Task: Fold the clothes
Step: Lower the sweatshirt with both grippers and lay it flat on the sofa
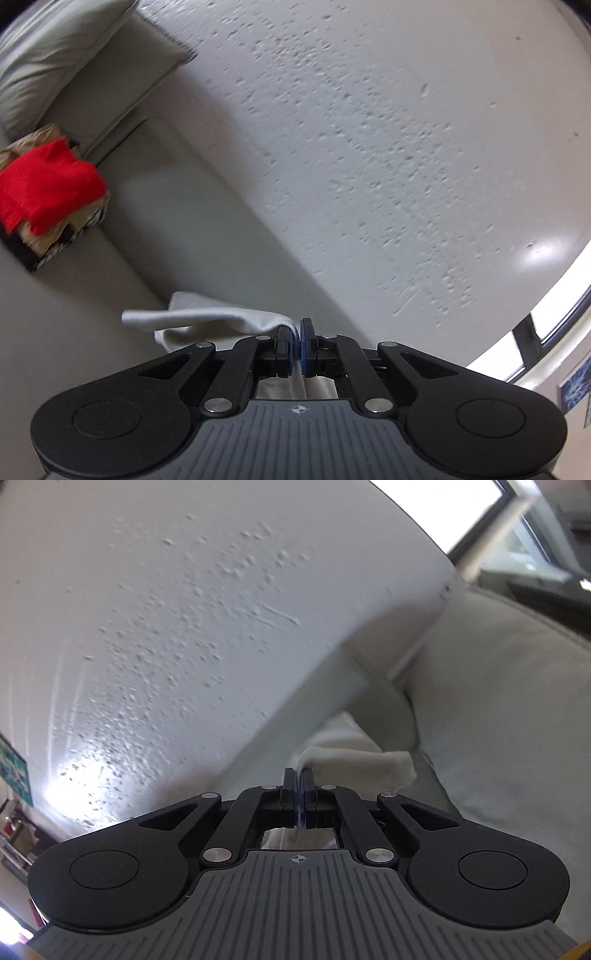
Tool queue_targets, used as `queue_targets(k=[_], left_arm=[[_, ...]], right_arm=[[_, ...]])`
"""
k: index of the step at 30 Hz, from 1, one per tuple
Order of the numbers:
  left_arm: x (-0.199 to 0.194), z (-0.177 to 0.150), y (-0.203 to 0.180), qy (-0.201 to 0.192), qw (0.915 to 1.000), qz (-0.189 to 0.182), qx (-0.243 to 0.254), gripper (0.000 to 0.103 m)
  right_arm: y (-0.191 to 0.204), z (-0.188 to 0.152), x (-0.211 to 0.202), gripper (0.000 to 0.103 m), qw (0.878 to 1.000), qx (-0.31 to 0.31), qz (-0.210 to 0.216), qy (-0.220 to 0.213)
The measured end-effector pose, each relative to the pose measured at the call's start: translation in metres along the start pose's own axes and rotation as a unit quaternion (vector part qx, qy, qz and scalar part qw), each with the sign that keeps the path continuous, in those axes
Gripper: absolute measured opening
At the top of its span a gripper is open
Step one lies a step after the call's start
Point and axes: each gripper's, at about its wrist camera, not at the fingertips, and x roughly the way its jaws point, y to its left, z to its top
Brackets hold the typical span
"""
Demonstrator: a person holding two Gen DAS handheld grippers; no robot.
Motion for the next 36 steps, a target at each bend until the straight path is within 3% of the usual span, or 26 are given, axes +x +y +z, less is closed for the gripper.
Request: queue_targets(k=[3,8,15,22,28,31,36], left_arm=[[0.012,-0.037,0.047,0.036,0.9975,0.053,-0.03,0.001],[0.022,-0.078,0.106,0.098,0.9855,0.127,-0.056,0.001],[0.017,-0.095,0.12,0.132,0.972,0.193,-0.022,0.001],[-0.02,-0.069,0.087,0.126,0.9784,0.164,-0.006,0.001],[-0.047,-0.063,0.077,0.141,0.9758,0.165,0.027,0.001],[-0.047,-0.08,0.086,0.156,0.9663,0.196,0.059,0.001],[-0.033,-0.115,0.108,0.191,0.9414,0.262,0.092,0.002]], right_arm=[[-0.046,-0.043,0.022,0.001,0.998,0.018,-0.048,0.041],[-0.096,-0.097,0.043,0.001,0.987,0.015,-0.125,0.101],[-0.109,-0.122,0.045,0.0,0.97,-0.048,-0.2,0.132],[-0.083,-0.106,0.005,0.0,0.972,-0.07,-0.192,0.116],[-0.069,-0.11,-0.041,0.0,0.972,-0.086,-0.177,0.132],[-0.074,-0.128,-0.052,0.0,0.965,-0.108,-0.19,0.148],[-0.093,-0.156,-0.052,0.0,0.948,-0.138,-0.242,0.154]])
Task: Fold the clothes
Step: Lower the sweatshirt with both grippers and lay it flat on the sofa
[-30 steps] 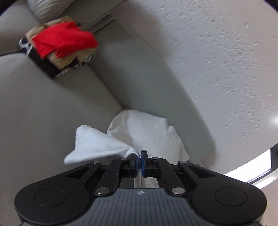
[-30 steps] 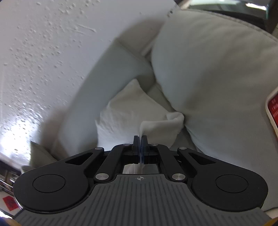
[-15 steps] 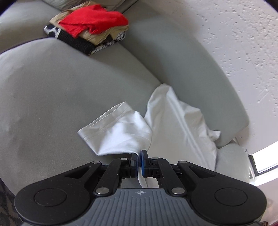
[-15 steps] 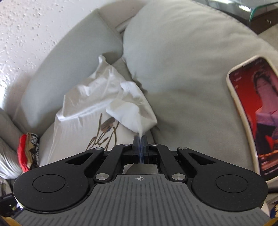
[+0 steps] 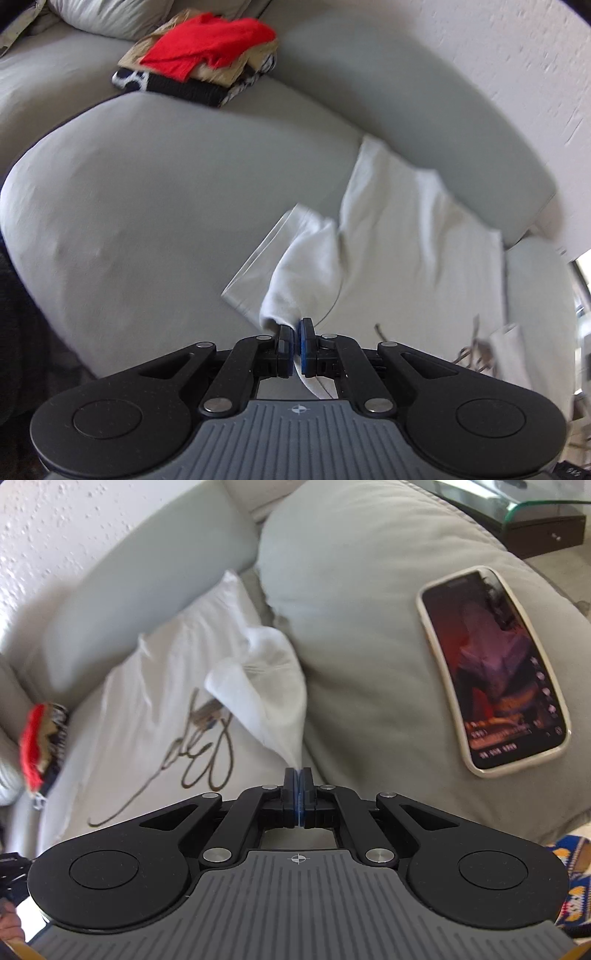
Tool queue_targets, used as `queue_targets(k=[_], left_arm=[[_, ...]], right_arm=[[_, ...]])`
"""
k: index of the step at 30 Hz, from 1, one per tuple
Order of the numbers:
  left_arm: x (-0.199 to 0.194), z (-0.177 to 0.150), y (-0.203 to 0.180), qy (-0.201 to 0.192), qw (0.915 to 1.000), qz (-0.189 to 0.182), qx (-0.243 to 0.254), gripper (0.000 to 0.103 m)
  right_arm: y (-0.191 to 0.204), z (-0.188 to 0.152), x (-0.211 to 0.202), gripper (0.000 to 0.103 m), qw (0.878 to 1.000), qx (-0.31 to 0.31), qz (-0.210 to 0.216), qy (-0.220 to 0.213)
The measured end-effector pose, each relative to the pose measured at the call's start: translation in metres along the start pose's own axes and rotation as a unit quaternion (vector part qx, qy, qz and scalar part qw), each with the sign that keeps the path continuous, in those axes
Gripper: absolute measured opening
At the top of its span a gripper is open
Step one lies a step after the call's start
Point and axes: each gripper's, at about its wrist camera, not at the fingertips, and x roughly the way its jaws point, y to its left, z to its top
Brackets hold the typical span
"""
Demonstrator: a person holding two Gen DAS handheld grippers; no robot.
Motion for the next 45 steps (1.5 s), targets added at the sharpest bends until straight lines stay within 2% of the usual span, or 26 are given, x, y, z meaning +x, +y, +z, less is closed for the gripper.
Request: queue_targets(k=[2,3,4,5,7,9,10,11,14,15,17,19,24,25,27,30,33,37,39,40,41,42,43,45], left_arm=[[0.007,-0.007,-0.003,0.006,0.999,0.041,0.02,0.007],[0.006,-0.011,-0.005,0.006,0.9975,0.064,0.031,0.009],[0.005,-0.014,-0.008,0.006,0.9952,0.087,0.043,0.015],[0.0,-0.018,-0.012,-0.003,0.9924,0.109,0.056,0.024],[-0.017,-0.029,-0.024,-0.042,0.9852,0.137,0.094,0.029],[-0.028,-0.039,-0.039,-0.075,0.9806,0.125,0.131,0.029],[-0.032,-0.043,-0.048,-0.083,0.9803,0.103,0.146,0.029],[-0.032,-0.047,-0.057,-0.081,0.9808,0.076,0.161,0.03],[-0.021,-0.056,-0.081,-0.04,0.9816,0.014,0.186,0.034],[-0.018,-0.06,-0.087,-0.025,0.9813,0.004,0.191,0.034],[-0.016,-0.067,-0.093,0.007,0.9793,-0.007,0.202,0.035],[-0.019,-0.077,-0.096,0.04,0.9741,-0.013,0.222,0.037],[-0.024,-0.109,-0.1,0.05,0.9582,0.002,0.282,0.04],[-0.022,-0.113,-0.099,0.05,0.9574,0.003,0.284,0.04],[-0.016,-0.118,-0.094,0.055,0.9619,-0.003,0.268,0.039],[-0.007,-0.122,-0.09,0.054,0.9688,-0.011,0.241,0.039],[0.0,-0.122,-0.094,0.03,0.9713,-0.004,0.236,0.037],[0.01,-0.122,-0.105,0.003,0.9669,0.001,0.255,0.037],[0.017,-0.123,-0.109,-0.002,0.9633,0.011,0.268,0.032],[0.02,-0.123,-0.11,-0.003,0.9618,0.018,0.273,0.024],[0.022,-0.123,-0.109,-0.002,0.961,0.019,0.276,0.019],[0.022,-0.123,-0.109,-0.002,0.9607,0.017,0.277,0.016],[0.021,-0.123,-0.108,-0.004,0.9599,0.019,0.28,0.007],[0.017,-0.123,-0.109,-0.003,0.9555,0.024,0.294,0.006]], right_arm=[[-0.003,-0.006,0.004,0.003,1.0,-0.009,-0.013,0.009],[-0.004,-0.008,0.006,0.014,1.0,-0.009,-0.017,0.018],[-0.005,-0.01,0.005,0.016,1.0,-0.013,-0.018,0.022],[-0.005,-0.011,0.003,0.02,0.999,-0.02,-0.014,0.021],[-0.001,-0.014,0.0,0.036,0.999,-0.038,0.005,0.012],[0.011,-0.017,0.003,0.04,0.998,-0.063,0.028,0.013],[0.019,-0.018,0.007,0.04,0.996,-0.075,0.043,0.019],[0.027,-0.019,0.012,0.039,0.995,-0.084,0.053,0.027],[0.05,-0.022,0.025,0.038,0.991,-0.102,0.071,0.057],[0.052,-0.023,0.025,0.04,0.99,-0.103,0.077,0.065],[0.05,-0.026,0.023,0.046,0.987,-0.105,0.093,0.077],[0.043,-0.031,0.02,0.046,0.986,-0.103,0.099,0.09],[0.03,-0.046,0.018,0.048,0.985,-0.079,0.109,0.107],[0.029,-0.049,0.017,0.05,0.985,-0.08,0.111,0.105],[0.031,-0.054,0.017,0.054,0.984,-0.09,0.114,0.101],[0.036,-0.059,0.02,0.054,0.981,-0.108,0.123,0.103],[0.044,-0.065,0.022,0.054,0.978,-0.135,0.129,0.095],[0.058,-0.073,0.027,0.054,0.976,-0.176,0.112,0.063],[0.062,-0.075,0.03,0.051,0.976,-0.191,0.096,0.051],[0.063,-0.077,0.031,0.049,0.976,-0.196,0.088,0.045],[0.064,-0.078,0.031,0.045,0.975,-0.201,0.081,0.038],[0.065,-0.079,0.03,0.026,0.975,-0.208,0.073,0.03],[0.064,-0.078,0.028,0.016,0.975,-0.209,0.069,0.026],[0.062,-0.073,0.022,0.007,0.977,-0.201,0.069,0.024]])
